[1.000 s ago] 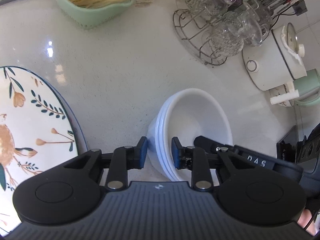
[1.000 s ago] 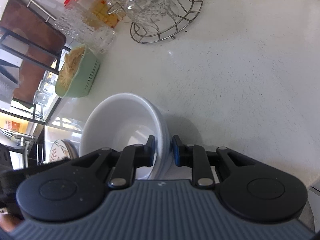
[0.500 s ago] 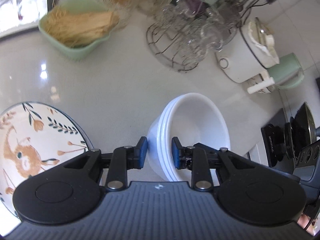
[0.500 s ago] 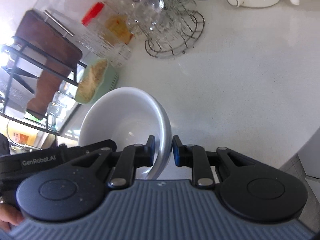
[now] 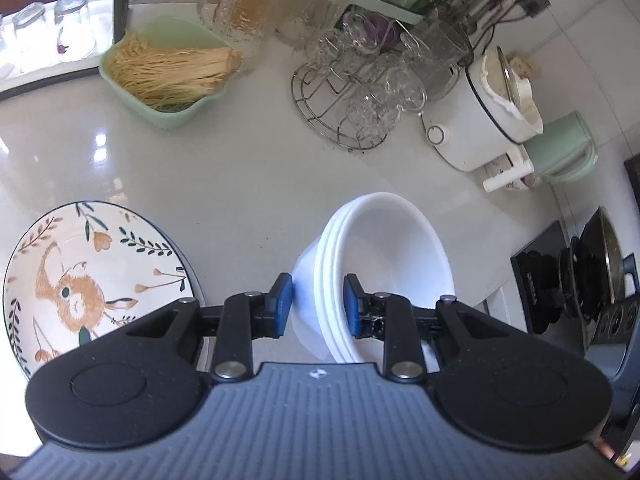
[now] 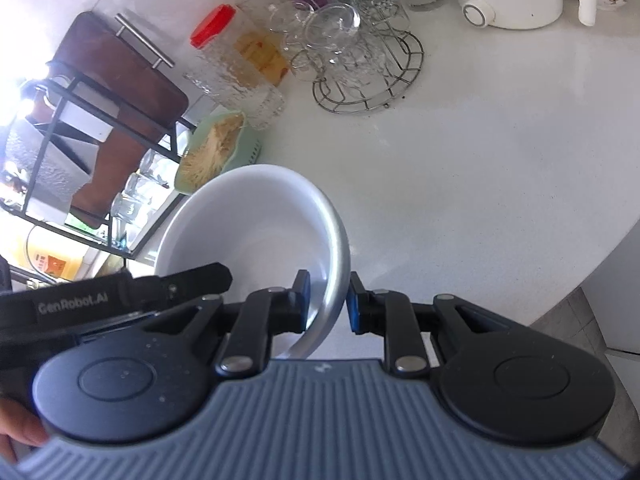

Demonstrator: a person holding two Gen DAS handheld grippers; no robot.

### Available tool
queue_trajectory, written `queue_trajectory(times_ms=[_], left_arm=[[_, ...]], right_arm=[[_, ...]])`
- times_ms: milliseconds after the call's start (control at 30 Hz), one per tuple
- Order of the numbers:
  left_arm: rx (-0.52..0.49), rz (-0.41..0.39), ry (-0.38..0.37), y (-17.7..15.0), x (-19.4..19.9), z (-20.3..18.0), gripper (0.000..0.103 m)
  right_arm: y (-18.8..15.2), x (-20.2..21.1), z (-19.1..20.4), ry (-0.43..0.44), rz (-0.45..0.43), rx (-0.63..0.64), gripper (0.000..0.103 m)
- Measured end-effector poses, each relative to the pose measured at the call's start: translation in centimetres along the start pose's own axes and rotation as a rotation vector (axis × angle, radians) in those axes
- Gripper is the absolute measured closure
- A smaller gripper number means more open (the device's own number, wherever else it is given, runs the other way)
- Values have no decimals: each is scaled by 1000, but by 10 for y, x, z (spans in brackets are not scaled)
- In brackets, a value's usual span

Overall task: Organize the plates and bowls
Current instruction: 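Carry the bowl stack with the left tool over the deer-pattern plate stack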

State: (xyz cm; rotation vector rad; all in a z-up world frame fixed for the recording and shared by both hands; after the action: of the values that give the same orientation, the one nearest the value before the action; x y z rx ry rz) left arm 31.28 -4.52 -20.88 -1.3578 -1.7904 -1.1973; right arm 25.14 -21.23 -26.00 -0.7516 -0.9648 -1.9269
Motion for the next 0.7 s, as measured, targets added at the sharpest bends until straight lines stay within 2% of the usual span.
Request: queue_trajectory(times_ms=[200,367,533,700], left_arm=[[-26,-31,27,-3,8,-2,72],[-10,-79,30,2,22,12,72],[26,-116,39,0,41,39,72],[82,-147,61,-6,60,78,72]], right_arm=[[2,1,10,-15,-6,31,80],[2,-3,29,-9,-18,66,80],[-3,-12,57,0,-19,132,80],[-20,-30,86,37,23,162,80]])
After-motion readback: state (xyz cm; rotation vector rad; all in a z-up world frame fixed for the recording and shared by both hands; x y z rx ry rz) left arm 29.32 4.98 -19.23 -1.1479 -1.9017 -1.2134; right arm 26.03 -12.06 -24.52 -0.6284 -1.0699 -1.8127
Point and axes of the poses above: each gripper's, at about its wrist camera, not at the fingertips, and x roughly against the way its jaws point, z to its left, y to its top, the point moved 10 cm from there along -x, roughly the way its jaws point, and after that the axes turned 3 degrees about z, right-handed, at the moved point
